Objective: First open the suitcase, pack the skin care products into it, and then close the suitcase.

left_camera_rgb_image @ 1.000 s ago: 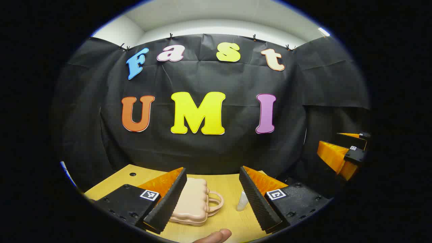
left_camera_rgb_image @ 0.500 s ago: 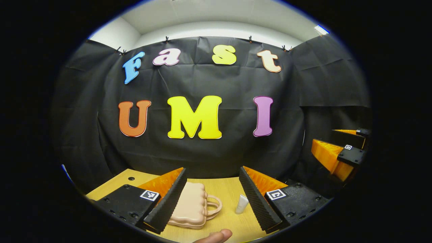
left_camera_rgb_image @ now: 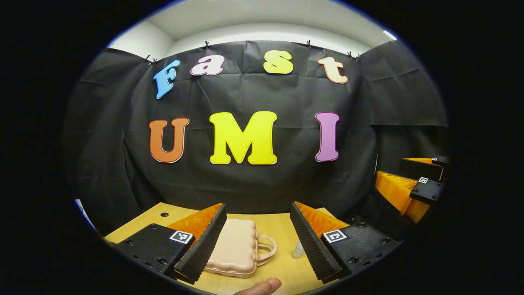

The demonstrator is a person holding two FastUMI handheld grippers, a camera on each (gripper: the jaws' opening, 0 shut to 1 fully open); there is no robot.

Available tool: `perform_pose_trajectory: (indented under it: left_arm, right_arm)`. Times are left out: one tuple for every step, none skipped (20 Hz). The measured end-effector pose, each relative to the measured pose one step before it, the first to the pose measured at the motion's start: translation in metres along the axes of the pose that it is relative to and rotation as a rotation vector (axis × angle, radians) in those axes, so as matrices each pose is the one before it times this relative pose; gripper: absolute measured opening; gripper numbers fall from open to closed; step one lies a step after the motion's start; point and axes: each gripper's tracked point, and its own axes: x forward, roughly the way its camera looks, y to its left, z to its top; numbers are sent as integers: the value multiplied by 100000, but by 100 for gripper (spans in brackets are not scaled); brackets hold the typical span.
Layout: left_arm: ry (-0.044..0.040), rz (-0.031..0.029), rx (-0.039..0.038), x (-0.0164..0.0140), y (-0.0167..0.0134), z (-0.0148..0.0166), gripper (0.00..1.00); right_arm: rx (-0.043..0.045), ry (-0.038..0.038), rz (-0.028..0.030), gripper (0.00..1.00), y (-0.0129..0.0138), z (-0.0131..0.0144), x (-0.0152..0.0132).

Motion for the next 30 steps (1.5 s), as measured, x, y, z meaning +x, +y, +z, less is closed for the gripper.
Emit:
perform_pose_trajectory:
  left_arm:
    - [295,395,154,66,28,-147,99]
    - [317,126,146,179,14,-107,99]
    - [178,124,311,146,0,-144,99]
    - [93,263,416,149,-37,-121,99]
    - [-96,-208,295,132,-58,-36,99]
    - [-272,-218,664,61,-120,-9,99]
    - [-758,-144,1282,234,14,-112,99]
    - [-930,-364,2329,409,-165,-202,100]
    - [-428,-219,3219,367,-71,-436,99]
    - [3,-952,4187,434,-248,-859,99]
    - [232,-709,5008,576,-190,-997,99]
    - [1052,-1173,5596,533,-326,-1311,100]
    - [1615,-953,6068,542,-371,-1407,94]
    - [1617,-931,7089,533,-599,-1259,100]
    - [1610,-754,7337,629,-629,-1304,100]
    - [1517,-149,7357,645,-572,-1256,100]
    - [1812,-1692,6494,543,-1061,-1247,99]
    - [1145,-1477,6589,745,-1246,-1094,97]
    - [1419,-578,6267,601,-971,-1075,97]
    - [524,-466,6496,599,-1082,-586,97]
    - [1405,-607,6255,754,-1106,-716,97]
    - [1616,-2134,5775,627,-1388,-519,97]
    - [1245,-1499,6208,722,-1459,-372,97]
    - [1071,-834,6126,675,-1400,-208,97]
    - [2400,-1043,6565,575,-1486,-507,97]
    - [2290,1327,6217,348,-994,-421,96]
    - [2823,-163,3241,558,-1054,-682,96]
    - [2401,694,2841,599,-729,-440,96]
    - [1627,813,2695,482,-334,-219,96]
    - [1305,1525,3453,471,-108,-97,95]
  right_arm:
    - [-13,468,300,79,84,-101,81]
    - [144,536,646,79,230,-257,161]
    - [-160,568,358,78,133,-188,193]
    - [-465,300,111,79,103,-213,140]
    - [-294,93,170,79,23,-24,133]
    - [-121,-62,221,79,-85,-33,173]
    - [-529,-116,12,79,-191,-5,157]
    - [-784,-265,-465,79,-564,-157,90]
    - [-772,-56,-880,79,-839,-126,84]
    - [-743,186,-1157,79,-1083,-427,-52]
    - [-819,481,-1670,79,-1248,-401,103]
    - [-1095,667,-2161,77,-1486,-592,68]
    - [-1192,604,-2562,79,-1619,-555,225]
    - [-1247,316,-3154,79,-1754,-572,198]
    - [-1104,338,-3265,79,-1860,-491,438]
    - [-529,660,-2547,78,-1545,-667,149]
    - [25,837,-2368,77,-1356,-457,398]
    - [1288,1047,-1550,79,-1076,-483,370]
    - [2426,1045,-796,79,-841,-349,355]
    - [2489,1106,-492,79,-619,-587,297]
    - [2146,1389,43,78,-467,-552,443]
    - [1405,1465,490,78,-309,-894,266]
    - [557,1171,638,79,-220,-652,458]
    - [-27,893,588,79,-146,-655,430]
    - [-471,501,325,79,-220,-557,456]
    - [-306,481,1022,79,-217,-627,356]
    - [-145,564,1622,79,60,-674,279]
    - [-65,903,1082,79,-186,-770,303]
    - [-18,1516,1139,79,-61,-684,314]
    - [-312,1313,543,79,-213,-737,198]
